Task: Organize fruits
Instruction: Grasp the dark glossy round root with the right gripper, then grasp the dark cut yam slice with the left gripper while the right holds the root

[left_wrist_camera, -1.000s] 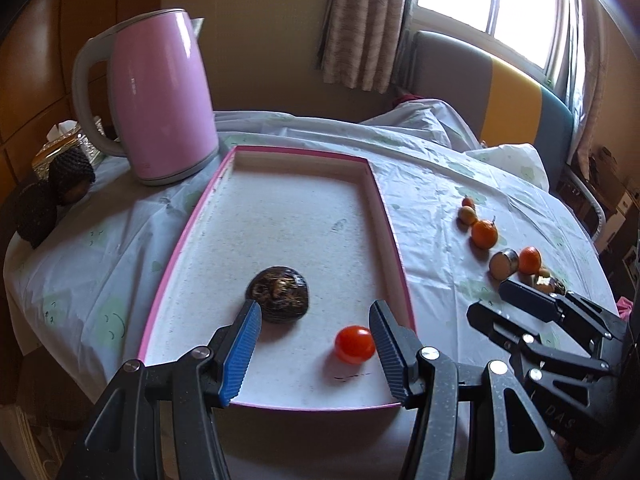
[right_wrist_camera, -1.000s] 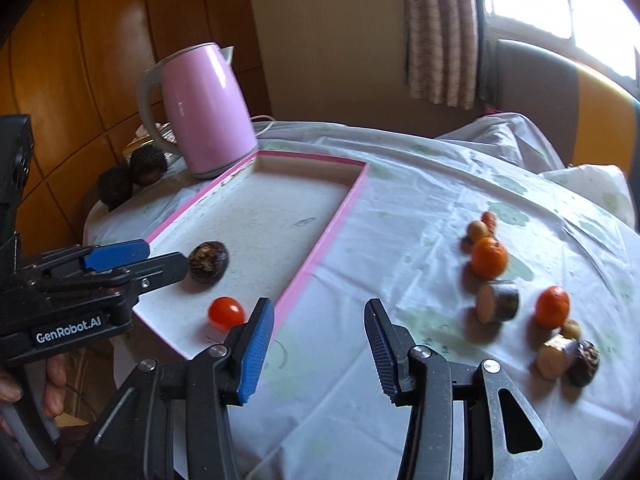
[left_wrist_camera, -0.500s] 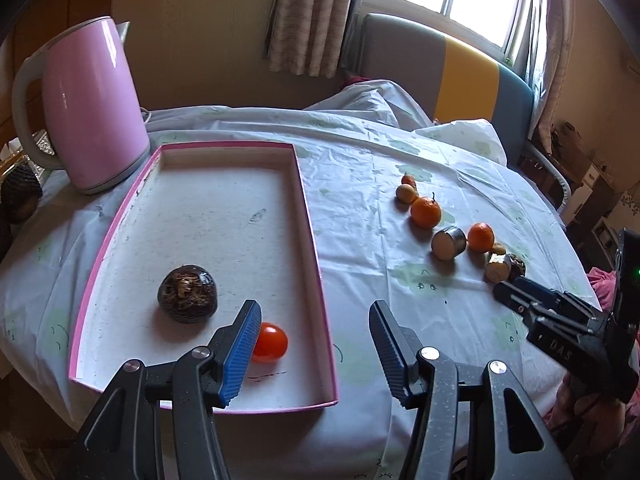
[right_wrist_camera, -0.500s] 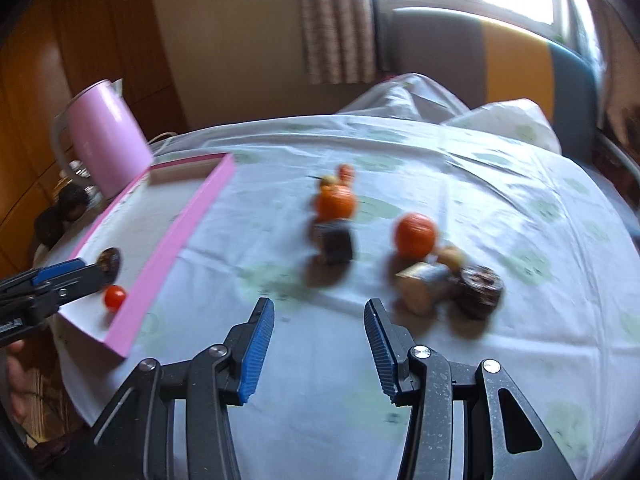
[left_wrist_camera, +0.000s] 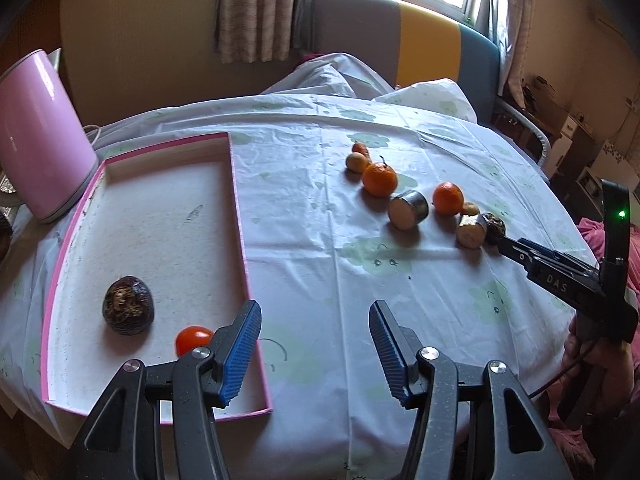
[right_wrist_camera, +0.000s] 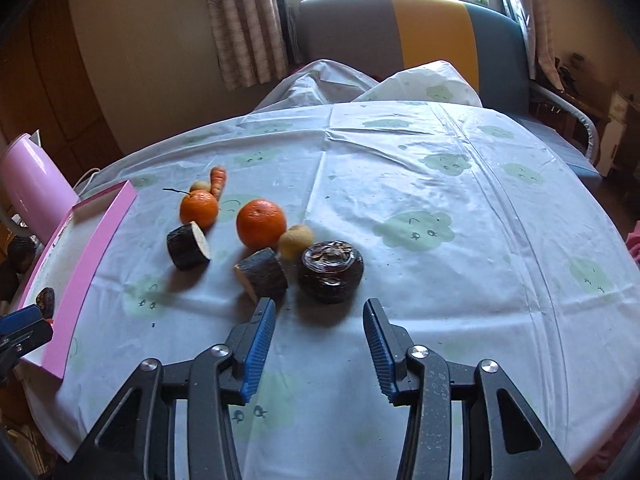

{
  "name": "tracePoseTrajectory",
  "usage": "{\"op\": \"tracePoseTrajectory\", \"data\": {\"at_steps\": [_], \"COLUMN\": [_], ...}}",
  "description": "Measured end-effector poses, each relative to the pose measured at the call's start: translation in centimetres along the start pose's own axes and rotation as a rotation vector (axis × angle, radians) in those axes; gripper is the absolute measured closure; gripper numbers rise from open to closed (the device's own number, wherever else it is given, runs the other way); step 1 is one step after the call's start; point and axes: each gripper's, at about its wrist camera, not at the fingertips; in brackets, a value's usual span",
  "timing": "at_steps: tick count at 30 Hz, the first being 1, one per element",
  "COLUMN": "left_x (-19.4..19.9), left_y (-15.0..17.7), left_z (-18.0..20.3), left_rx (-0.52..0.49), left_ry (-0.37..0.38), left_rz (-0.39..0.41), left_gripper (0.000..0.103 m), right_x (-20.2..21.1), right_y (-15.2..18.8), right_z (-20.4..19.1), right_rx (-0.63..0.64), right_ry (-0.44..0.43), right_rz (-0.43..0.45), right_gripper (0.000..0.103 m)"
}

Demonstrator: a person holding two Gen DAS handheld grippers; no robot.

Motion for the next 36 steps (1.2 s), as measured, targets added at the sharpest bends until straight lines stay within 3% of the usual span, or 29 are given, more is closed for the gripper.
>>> {"op": "tracePoseTrajectory", "data": {"at_steps": [9,15,18,19,36], "left_x": [-1.0,-1.9,-2.5,-2.7,-8.2], "left_y": [0.1,-0.1,-0.3,-0.4,-4.0], "left_z": [1.1,1.4,1.7,1.8,5.5], "left_rx": [-0.009,0.003,0.014,0.019,0.093], "left_ry": [0.032,0.05,0.062,0.065,0.138], "left_rz": [-0.031,-0.048,-0.061,-0.066,-0.115], "left_gripper": [0.046,0.046,0.046,0.046,0.046], "right_x": [-2.2,-3.5,-3.8,-3.7,-4.3], "right_y": [-0.6,-0.9,-0.9,-0.9,-0.4], "right_z": [0.3,0.0,-0.2,-0.2,0.7], "right_rx": [0.07,0.12,0.142,0.15,0.106], "right_ry": [0.009,0.003,0.003,0.008,0.013], "right_rz": [-0.009,-0.008,0.002,0.01,0.042], "right_gripper": [0.061,0.05,0.051,0.058,0.058]}}
Point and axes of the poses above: each gripper's, at about its wrist camera, not at the fingertips, and x roughly against the way its jaws point, z to its right, y to its underside, and after that the axes turned 14 degrees about z, right-handed
